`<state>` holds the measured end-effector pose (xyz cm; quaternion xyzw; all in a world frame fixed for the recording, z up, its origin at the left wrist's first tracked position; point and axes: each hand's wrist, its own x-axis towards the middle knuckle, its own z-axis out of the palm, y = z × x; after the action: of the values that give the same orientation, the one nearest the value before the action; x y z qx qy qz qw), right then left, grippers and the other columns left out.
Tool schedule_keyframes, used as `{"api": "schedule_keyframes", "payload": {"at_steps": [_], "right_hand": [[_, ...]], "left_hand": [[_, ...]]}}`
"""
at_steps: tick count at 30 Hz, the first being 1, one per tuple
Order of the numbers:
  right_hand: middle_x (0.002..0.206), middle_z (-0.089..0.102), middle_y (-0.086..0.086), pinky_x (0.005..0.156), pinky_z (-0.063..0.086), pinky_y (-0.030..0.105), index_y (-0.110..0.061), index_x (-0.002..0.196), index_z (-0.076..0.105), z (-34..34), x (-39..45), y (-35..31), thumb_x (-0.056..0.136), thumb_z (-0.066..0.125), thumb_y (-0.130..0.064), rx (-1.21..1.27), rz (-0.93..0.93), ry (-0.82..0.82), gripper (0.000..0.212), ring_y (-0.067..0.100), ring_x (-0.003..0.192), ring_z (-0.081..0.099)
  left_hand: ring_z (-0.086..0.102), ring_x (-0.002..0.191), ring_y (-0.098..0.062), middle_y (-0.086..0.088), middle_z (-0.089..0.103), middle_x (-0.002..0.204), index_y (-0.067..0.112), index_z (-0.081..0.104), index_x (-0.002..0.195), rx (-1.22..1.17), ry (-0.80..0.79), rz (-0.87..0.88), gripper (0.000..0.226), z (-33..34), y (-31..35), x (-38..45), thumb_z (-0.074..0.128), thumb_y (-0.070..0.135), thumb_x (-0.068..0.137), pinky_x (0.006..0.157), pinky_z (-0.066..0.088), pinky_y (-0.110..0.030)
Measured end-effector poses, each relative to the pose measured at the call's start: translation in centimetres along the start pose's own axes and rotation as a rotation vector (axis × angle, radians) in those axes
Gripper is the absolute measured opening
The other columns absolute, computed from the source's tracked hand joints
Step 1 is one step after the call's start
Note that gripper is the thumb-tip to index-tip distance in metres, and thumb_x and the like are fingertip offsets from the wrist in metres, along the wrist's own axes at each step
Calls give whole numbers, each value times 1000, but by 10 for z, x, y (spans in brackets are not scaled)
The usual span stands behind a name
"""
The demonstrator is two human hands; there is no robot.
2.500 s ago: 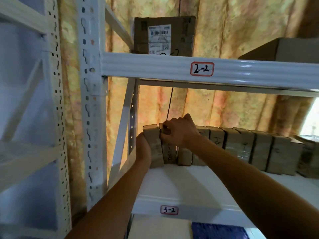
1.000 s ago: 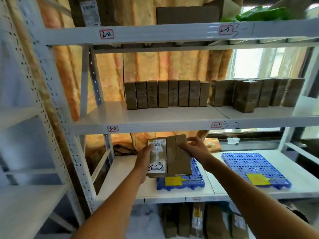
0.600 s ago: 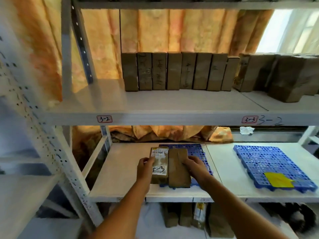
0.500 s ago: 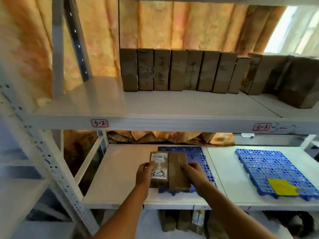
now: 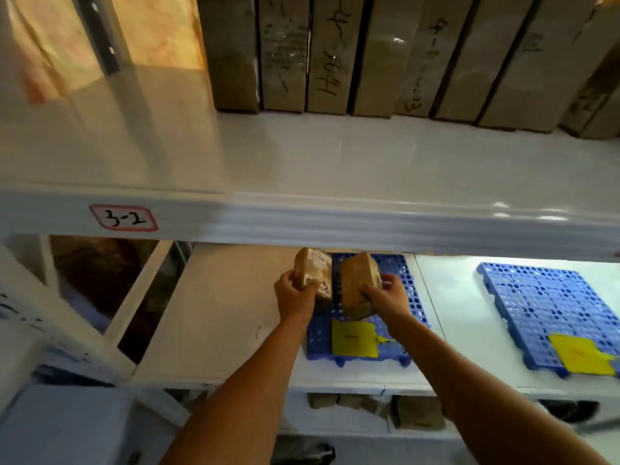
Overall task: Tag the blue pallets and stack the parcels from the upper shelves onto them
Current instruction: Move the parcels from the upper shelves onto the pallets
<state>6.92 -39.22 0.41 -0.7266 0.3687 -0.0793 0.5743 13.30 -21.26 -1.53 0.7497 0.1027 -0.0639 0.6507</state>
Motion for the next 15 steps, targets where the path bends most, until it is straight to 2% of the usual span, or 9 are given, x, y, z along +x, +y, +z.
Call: {"api": "schedule_keyframes", "payload": {"at_steps": [3,6,8,10,13,15], "right_hand": [[129,65,11,84,55,40,-15,136,53,11,14,-8,81,85,-26,-183,-124,41,64,26,100,66],[134,60,15,98,52,49,-14,140,54,32,19,-8,83,79,-33,-281,-226,-51,66,33,117,62],[138,58,12,102,51,48,-18,143,54,44,15,-3,82,65,-41,-229,-261,-88,66,30,121,60],[138,59,6,102,52,47,-21,147,50,50,16,-3,83,60,-37,-171,-248,-67,67,28,120,62],[112,64,-10,96,55,50,-19,141,48,54,26,-2,88,66,-21,-85,-189,-15,56,22,103,67],[106,62,-6,90,57,47,-14,133,52,57,33,-2,90,68,-22,-96,-167,23,46,23,99,67]], "left_hand": [[56,110,-26,-11,50,129,8,57,125,205,73,206,54,14,8,15,83,17,78,94,50,-40],[52,119,-36,-18,47,136,5,57,129,392,-7,315,56,30,2,16,80,22,81,101,46,-43],[50,125,-33,-15,46,142,13,54,138,373,-69,302,55,34,-6,13,69,29,88,103,44,-37],[52,127,-29,-9,47,145,22,52,142,323,-85,266,51,34,-8,16,58,30,92,99,40,-29],[54,126,-24,-5,51,144,21,47,144,279,-104,226,53,31,-4,26,59,28,93,101,42,-30],[60,118,-24,0,57,131,19,48,138,247,-91,168,50,29,-1,32,63,30,91,95,49,-35]]}}
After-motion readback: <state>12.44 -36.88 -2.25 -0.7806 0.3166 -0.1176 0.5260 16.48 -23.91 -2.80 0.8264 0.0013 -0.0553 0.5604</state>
